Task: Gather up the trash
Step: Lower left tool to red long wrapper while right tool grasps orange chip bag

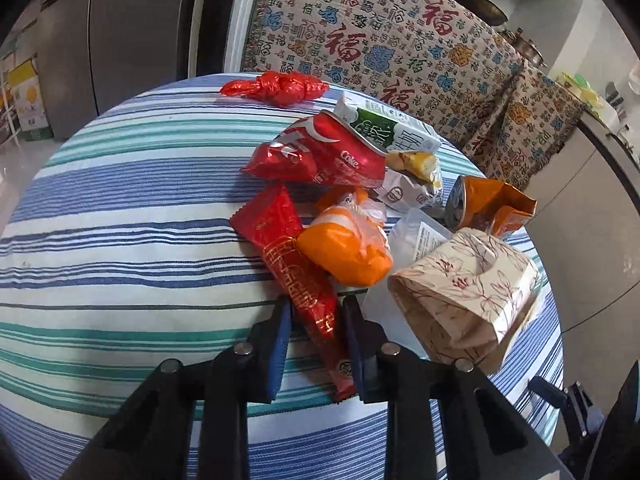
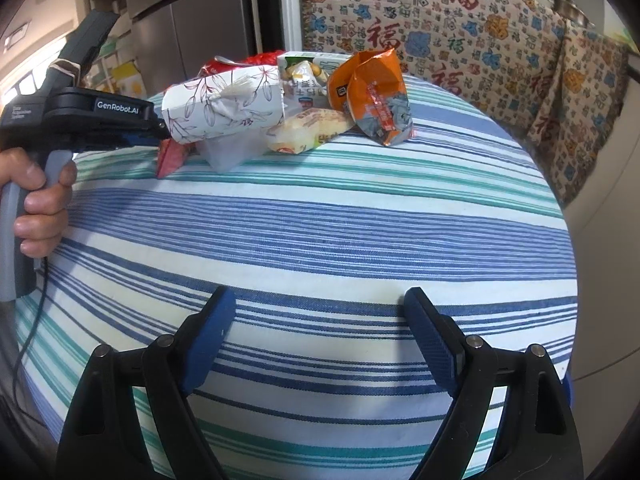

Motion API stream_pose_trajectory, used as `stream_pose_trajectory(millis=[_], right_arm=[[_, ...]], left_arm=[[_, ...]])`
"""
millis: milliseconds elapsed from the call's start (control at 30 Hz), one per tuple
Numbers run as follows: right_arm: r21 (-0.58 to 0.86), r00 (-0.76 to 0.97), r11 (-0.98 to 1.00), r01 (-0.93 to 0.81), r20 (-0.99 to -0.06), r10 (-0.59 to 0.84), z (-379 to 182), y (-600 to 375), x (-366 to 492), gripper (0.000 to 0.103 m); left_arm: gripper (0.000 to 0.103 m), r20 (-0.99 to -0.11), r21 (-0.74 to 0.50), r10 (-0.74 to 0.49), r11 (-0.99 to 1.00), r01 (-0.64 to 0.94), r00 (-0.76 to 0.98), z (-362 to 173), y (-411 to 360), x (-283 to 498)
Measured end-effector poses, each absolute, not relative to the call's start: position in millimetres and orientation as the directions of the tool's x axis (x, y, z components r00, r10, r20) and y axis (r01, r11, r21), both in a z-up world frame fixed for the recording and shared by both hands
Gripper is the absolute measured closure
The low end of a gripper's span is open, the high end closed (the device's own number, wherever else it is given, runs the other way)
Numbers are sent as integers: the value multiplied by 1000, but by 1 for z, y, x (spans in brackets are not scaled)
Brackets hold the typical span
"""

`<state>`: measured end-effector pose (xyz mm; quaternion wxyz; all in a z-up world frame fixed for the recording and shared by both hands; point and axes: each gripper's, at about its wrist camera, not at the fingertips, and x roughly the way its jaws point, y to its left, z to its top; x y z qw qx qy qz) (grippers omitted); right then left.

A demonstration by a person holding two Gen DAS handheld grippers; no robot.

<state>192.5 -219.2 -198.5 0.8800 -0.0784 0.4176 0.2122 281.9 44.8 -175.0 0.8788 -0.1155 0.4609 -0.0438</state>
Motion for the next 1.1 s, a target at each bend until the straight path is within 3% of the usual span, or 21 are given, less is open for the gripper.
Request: stream_pose_trajectory(millis=[167,367,400,433,500,667,900,1100], right_arm=[[42,560,897,-440,-768,311,-198,-220,192,16],[55,558,903,-425,-770,310,-197,-223,196,17],[62,560,907,-417,-768,310,-196,-224,197,18],[69,566,912,-405,-764,310,-194,-227,200,18],[81,589,922,-380,-747,309,-188,-234,205,18],[64,626,932,-356,-725,288,-176,-250,243,16],[1,554,855,-519,-761,337,-180,-234,319,16],[-87,576,789,-608,-733,363,-170,-212,354,16]], left_arm=[[82,-842,-113,-145,989,92,520,-162,45,253],[79,-868,-40,-134,979,201,478,-160,41,211],[70,-863,-30,-128,979,203,488,-160,38,207],[53,-859,-17,-117,980,201,499,-161,35,203],[38,-841,19,-82,984,180,535,-164,30,200],[36,-838,1,-85,988,158,540,-176,31,200],[35,-828,-8,-90,989,148,553,-183,36,205],[34,-816,11,-86,986,164,572,-185,35,206]])
